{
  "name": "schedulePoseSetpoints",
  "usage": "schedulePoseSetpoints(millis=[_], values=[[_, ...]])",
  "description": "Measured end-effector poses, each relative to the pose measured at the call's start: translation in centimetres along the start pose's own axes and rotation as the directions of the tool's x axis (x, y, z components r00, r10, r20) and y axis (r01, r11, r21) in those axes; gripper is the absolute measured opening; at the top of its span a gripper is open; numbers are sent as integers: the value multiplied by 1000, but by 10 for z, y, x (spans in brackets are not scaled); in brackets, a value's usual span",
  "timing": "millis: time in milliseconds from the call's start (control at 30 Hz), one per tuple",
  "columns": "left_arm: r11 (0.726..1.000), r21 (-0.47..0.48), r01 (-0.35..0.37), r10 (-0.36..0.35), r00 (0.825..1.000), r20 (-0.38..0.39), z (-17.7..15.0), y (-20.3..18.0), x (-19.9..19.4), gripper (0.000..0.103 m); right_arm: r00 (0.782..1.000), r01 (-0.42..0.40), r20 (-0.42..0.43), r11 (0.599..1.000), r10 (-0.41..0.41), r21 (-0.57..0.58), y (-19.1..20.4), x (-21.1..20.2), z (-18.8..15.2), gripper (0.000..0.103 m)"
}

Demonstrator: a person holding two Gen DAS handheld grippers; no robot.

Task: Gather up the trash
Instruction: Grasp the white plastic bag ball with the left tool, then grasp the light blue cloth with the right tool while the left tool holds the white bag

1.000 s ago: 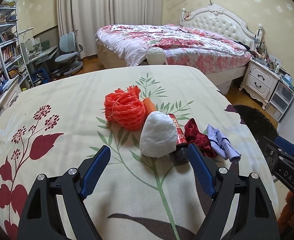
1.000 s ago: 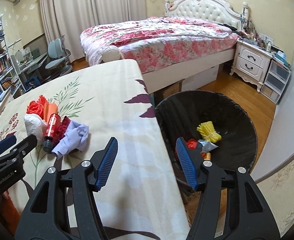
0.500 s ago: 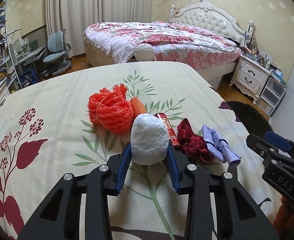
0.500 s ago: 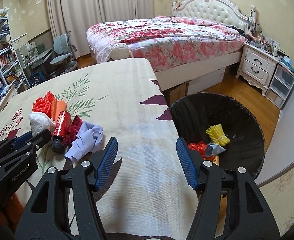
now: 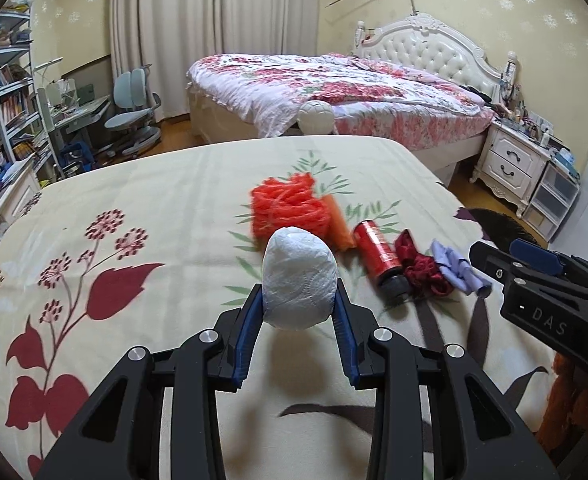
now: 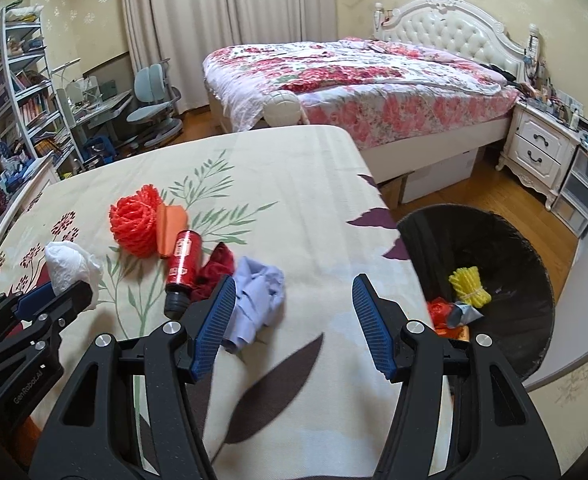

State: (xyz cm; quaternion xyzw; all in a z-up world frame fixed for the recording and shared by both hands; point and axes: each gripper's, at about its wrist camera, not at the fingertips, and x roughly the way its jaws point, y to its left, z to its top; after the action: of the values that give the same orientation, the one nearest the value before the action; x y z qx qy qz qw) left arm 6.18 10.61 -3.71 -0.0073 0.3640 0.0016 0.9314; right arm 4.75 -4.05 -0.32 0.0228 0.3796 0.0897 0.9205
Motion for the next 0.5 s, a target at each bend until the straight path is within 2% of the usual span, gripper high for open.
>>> schedulePoseSetpoints(millis=[133,267,500], values=[[999,-23,-36,36,999,-8,-3,19,1,36,1000,5,-30,1000,-6,-12,7,12,0,59],[997,-45,-56,56,998,-17,-4,32,4,36,998,3,-63,1000,-3,-3,6,19,-3,53],[997,-57,-55,54,998,-22,-6,38,5,36,997,-16,-81,1000,15,-14,9,23,-4,52]])
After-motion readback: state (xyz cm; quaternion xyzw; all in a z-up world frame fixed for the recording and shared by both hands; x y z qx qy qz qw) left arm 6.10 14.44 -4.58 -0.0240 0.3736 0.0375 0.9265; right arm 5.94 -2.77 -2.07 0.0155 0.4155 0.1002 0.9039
